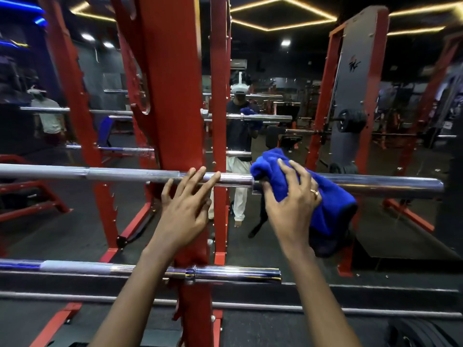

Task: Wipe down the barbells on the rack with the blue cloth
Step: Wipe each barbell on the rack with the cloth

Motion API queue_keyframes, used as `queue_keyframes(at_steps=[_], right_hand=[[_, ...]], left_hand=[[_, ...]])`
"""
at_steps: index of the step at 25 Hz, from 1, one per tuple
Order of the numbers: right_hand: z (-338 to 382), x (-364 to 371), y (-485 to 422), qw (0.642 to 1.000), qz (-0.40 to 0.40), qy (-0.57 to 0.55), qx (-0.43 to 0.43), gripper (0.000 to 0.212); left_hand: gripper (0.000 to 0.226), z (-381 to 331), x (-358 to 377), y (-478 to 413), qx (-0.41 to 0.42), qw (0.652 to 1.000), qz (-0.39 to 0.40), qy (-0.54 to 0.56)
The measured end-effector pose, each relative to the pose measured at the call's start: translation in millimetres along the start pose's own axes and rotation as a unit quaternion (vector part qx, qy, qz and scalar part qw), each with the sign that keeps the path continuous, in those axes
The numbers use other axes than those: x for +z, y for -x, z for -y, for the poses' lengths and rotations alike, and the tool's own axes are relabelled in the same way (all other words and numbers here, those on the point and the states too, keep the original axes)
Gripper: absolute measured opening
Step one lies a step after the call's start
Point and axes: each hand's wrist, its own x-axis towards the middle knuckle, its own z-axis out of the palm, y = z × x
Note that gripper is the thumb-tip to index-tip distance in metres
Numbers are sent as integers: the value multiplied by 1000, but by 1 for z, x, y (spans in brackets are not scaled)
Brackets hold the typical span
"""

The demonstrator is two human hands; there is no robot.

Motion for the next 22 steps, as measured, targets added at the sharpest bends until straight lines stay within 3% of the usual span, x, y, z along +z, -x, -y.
queue_keyframes(at_steps=[4,8,11,15,19,22], right_hand=[[24,23,1,996,23,52,-74,50],[40,37,10,970,72,114,-202,51],[57,53,8,972,63,151,-167,48],[102,81,3,958,77,263,-81,44],[114,87,20,960,102,213,-152,49],[96,72,-3,979,102,161,-76,49]], left_hand=[[67,26,-13,-2,6,1000,28,7],[54,53,-28,-3,-12,999,-26,14],[59,95,-42,0,-62,997,-34,28],[54,131,-42,8,4,999,-38,35],[47,161,-36,-1,29,995,-94,1],[46,176,-26,-6,30,990,-131,-54]])
